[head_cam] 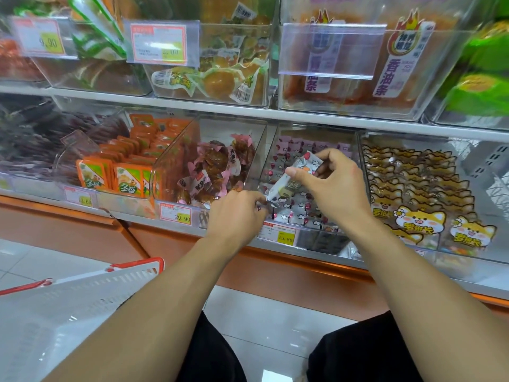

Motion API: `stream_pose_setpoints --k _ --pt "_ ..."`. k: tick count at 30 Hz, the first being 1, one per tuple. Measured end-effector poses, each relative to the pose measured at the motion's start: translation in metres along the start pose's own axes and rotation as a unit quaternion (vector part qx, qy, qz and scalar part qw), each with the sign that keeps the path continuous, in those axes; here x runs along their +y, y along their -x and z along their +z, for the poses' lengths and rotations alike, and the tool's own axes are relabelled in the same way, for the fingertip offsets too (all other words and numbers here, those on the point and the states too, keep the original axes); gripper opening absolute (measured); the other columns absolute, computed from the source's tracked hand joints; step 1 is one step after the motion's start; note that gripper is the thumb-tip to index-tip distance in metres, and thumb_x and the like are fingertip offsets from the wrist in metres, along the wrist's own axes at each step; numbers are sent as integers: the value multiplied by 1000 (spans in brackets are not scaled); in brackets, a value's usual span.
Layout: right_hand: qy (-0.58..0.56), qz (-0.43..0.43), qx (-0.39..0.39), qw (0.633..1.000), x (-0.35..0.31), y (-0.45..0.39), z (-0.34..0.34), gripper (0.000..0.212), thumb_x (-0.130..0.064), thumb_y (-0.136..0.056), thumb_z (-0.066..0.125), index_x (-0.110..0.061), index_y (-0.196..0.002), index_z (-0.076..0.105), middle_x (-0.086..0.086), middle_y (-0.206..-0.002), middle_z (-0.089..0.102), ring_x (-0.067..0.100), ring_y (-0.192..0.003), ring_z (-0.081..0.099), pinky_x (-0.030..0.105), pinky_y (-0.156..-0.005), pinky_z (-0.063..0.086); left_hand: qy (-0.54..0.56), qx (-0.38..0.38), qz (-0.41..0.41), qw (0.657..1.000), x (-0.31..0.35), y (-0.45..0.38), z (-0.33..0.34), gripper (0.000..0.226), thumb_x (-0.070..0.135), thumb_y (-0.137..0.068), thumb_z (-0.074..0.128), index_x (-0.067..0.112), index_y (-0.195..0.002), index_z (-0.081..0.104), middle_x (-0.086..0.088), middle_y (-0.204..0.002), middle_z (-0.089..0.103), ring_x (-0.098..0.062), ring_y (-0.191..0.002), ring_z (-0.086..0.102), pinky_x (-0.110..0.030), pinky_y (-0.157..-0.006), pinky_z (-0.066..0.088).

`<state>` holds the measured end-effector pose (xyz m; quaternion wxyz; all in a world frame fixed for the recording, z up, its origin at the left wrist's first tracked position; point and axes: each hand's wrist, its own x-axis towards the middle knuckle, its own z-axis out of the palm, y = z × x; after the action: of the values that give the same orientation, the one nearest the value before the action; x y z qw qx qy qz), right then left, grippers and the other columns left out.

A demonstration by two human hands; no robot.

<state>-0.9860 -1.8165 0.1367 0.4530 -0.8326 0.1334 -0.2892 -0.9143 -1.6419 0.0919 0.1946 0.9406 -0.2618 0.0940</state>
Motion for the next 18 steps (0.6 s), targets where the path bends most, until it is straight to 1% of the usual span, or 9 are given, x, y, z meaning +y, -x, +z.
stream_pose_setpoints --k 3,5,8,10,11,13,15,16,18 --pt "-20 -10 -46 999 3 -2 -7 36 -58 -70 84 -32 -81 63 0 -70 64 1 -53 48 17 -47 41 -78 19 53 995 -1 -12 -2 12 40 -92 65 37 -95 76 4 -65 62 -22 -63 56 -29 -54 27" --pt "-6 -17 -70 997 4 -1 -11 39 -60 -66 84 -31 -81 62 0 -73 65 4 -54 50 20 -48 42 -104 33 86 990 -1 -20 -4 14 44 -91 66 39 -96 78 3 -66 66 -21 -63 56 -28 -55 25" --pt "21 -37 -96 994 6 3 -13 36 -52 -65 87 -35 -85 63 -7 -75 66 -1 -58 54 14 -53 44 -100 41 112 988 0 -28 -7 16 48 -89 69 41 -100 79 2 -76 75 -24 -71 67 -27 -58 30" --pt "44 -51 -104 992 7 8 -11 36 -47 -68 87 -36 -91 63 -7 -70 65 -3 -61 55 10 -56 43 -95 44 119 987 0 -30 -8 17 47 -88 70 38 -98 80 0 -73 75 -27 -70 67 -28 -57 30" --pt "55 -57 -109 991 6 9 -10 36 -46 -69 87 -35 -94 63 -8 -69 64 -2 -63 56 10 -56 43 -97 46 120 987 0 -30 -8 16 47 -89 70 37 -97 80 -1 -70 73 -28 -67 66 -29 -57 29" --pt "67 -67 -126 987 4 11 -9 36 -43 -71 87 -33 -97 64 -10 -72 67 1 -66 60 13 -57 46 -112 49 119 985 1 -30 -9 14 44 -90 70 35 -90 80 1 -59 61 -28 -60 57 -27 -54 23" --pt "73 -79 -150 983 2 11 -9 34 -38 -72 88 -32 -97 65 -11 -76 69 3 -70 64 14 -58 47 -127 48 114 984 3 -28 -9 16 39 -92 68 31 -84 79 5 -51 39 -26 -55 45 -26 -50 14" --pt "79 -85 -158 981 1 11 -9 34 -37 -72 88 -31 -97 66 -12 -78 70 3 -72 65 14 -59 48 -132 46 112 984 3 -27 -9 17 37 -93 66 30 -82 77 6 -51 35 -26 -55 42 -26 -49 11" --pt "89 -93 -165 978 0 11 -9 34 -36 -73 88 -32 -98 65 -15 -79 70 1 -76 66 13 -61 49 -128 43 104 985 2 -25 -8 20 35 -94 64 29 -77 73 6 -55 40 -27 -56 45 -26 -49 10"
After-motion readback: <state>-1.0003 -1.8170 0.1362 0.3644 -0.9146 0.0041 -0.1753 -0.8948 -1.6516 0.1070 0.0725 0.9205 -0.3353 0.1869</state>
